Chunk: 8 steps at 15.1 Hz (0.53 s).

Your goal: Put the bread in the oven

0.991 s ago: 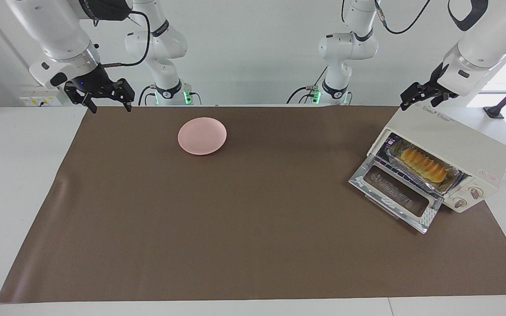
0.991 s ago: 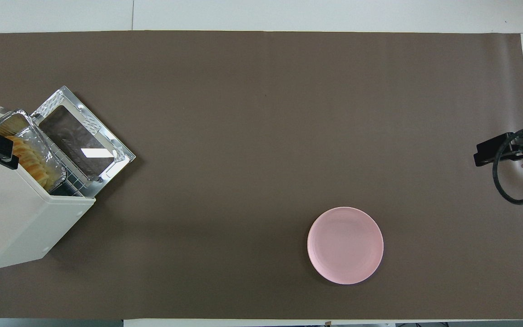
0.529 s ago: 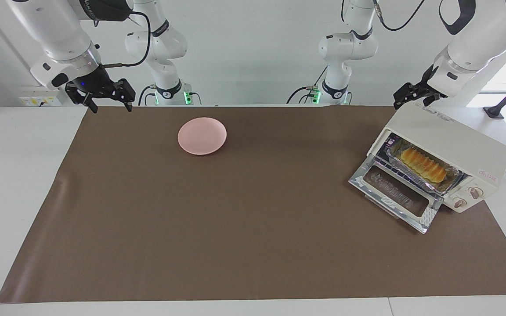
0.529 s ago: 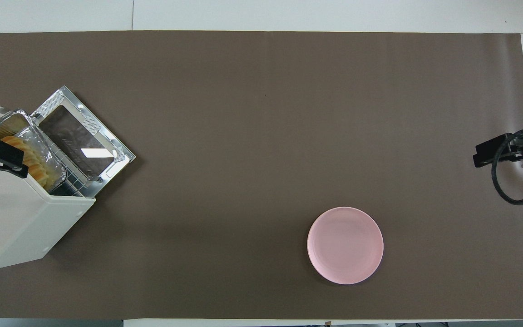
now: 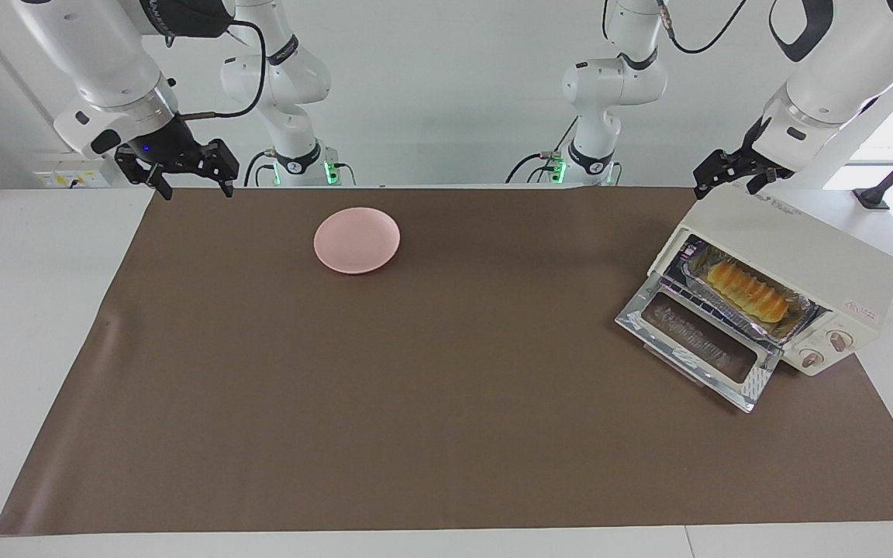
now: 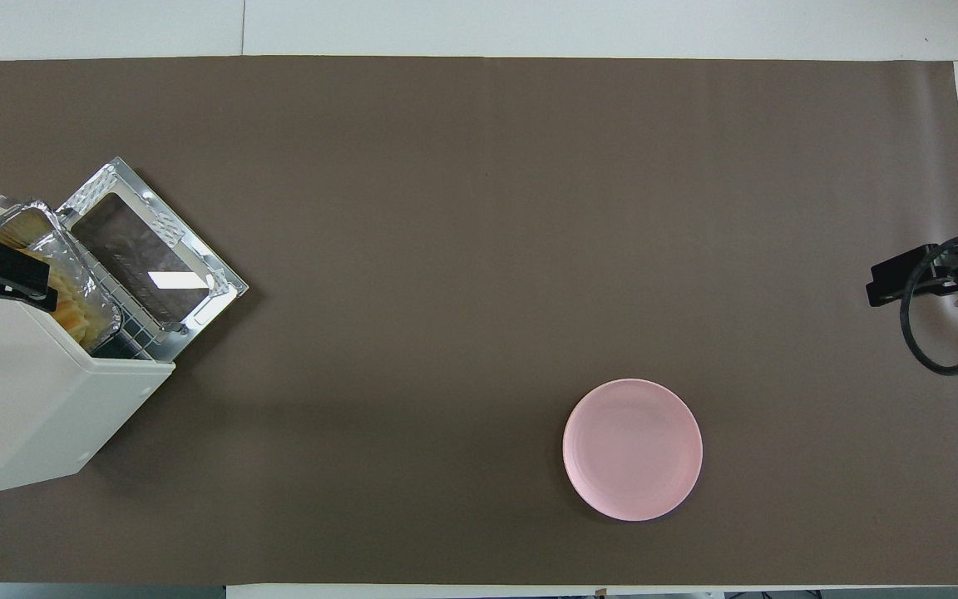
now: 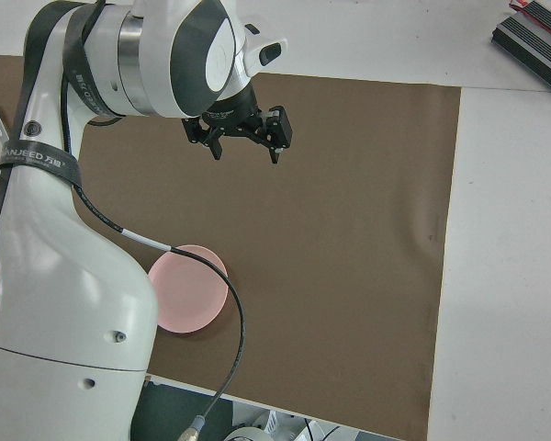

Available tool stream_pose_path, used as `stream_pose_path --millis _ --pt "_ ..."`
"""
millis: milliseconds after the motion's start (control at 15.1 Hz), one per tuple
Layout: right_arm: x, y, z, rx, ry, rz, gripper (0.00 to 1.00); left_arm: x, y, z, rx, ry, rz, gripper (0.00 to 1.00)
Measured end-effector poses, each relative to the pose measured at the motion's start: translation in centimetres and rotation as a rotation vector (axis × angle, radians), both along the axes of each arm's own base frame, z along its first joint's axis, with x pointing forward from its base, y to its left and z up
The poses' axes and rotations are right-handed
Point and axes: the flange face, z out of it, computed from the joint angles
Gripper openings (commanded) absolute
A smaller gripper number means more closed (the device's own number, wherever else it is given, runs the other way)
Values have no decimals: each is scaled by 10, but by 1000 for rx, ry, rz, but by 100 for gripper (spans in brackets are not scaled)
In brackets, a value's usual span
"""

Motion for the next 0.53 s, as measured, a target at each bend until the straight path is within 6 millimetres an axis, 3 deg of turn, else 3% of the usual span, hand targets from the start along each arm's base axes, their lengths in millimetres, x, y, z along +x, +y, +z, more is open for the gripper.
stream_pose_path --millis 330,529 --pt "0 0 0 0 0 0 100 -1 -14 -20 0 17 -27 100" --pt "0 0 0 0 0 0 100 -3 -27 -19 0 8 -51 100"
